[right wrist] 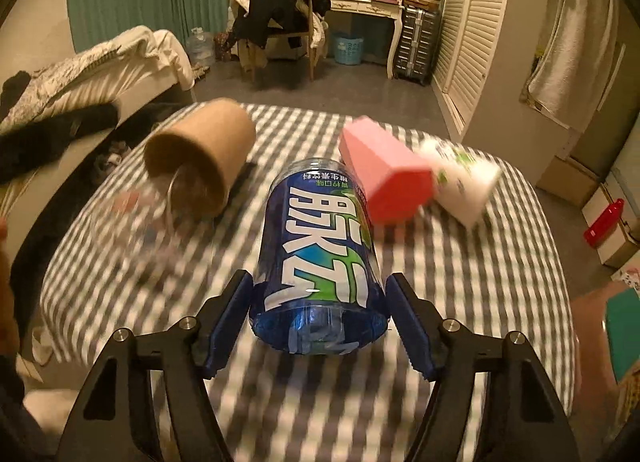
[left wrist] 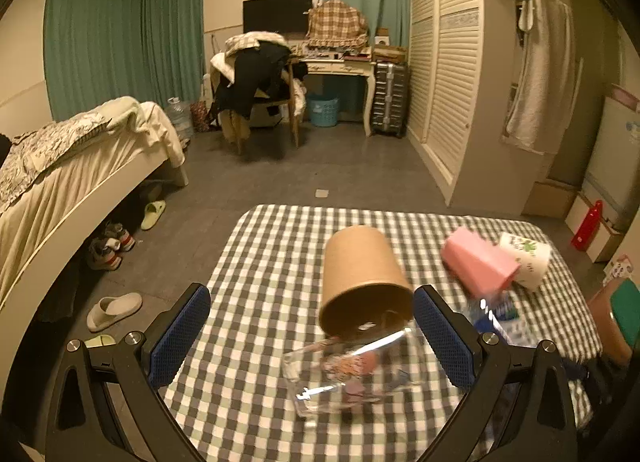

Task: Flip cup upside down
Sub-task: 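Grasp the lying blue drink bottle with the right tool and lift it, then close the left tool on the blue bottle while the right tool opens and releases it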

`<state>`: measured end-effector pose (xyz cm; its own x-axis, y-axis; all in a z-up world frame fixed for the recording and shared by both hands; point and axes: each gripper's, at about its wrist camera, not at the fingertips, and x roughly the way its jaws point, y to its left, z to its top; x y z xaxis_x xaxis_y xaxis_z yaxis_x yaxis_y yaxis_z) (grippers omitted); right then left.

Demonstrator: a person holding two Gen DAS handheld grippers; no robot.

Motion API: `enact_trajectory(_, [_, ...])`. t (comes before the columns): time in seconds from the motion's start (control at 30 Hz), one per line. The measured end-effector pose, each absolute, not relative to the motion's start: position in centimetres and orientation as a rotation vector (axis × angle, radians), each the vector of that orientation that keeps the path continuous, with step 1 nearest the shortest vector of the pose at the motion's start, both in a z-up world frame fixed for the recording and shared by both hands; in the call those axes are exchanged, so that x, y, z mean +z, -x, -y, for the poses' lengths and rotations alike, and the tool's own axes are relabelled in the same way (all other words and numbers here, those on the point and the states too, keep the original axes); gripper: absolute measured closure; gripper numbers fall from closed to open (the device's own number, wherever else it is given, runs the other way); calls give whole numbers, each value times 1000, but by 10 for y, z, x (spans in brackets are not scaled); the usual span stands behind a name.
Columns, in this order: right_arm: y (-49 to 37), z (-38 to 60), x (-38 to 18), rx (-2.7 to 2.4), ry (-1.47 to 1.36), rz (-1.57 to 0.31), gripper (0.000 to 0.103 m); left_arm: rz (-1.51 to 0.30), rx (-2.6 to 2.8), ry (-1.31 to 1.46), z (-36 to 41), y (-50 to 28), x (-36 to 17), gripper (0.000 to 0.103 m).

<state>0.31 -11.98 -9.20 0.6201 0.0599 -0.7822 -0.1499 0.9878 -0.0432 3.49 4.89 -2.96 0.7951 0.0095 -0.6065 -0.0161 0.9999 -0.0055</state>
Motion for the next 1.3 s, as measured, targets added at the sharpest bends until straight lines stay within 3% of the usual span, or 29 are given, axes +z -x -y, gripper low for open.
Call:
enact_trajectory(0.37, [43, 127, -101, 100, 81, -907, 33, -625, -48, -22, -28, -9, -16, 0])
enact_trajectory(0.43, [44, 128, -102, 90, 95, -925, 20, -623, -43, -37, -25, -9, -17, 0])
enact_trajectory(0.5, [49, 129, -97, 90, 109, -911, 16, -629, -35, -43, -23, -11, -19, 0])
enact_trajectory(1.03, [-3, 227, 1, 84, 67, -709, 16, -716, -56, -44, 33, -1, -24, 0])
enact_trajectory(1.13, [-7, 248, 2, 69, 52, -661, 15, -759, -56, -48, 48, -8, -26, 0])
enact_trajectory(1.3, [-24, 270, -15, 69, 7, -737, 15, -855, -111, -67, 79, -25, -38, 0])
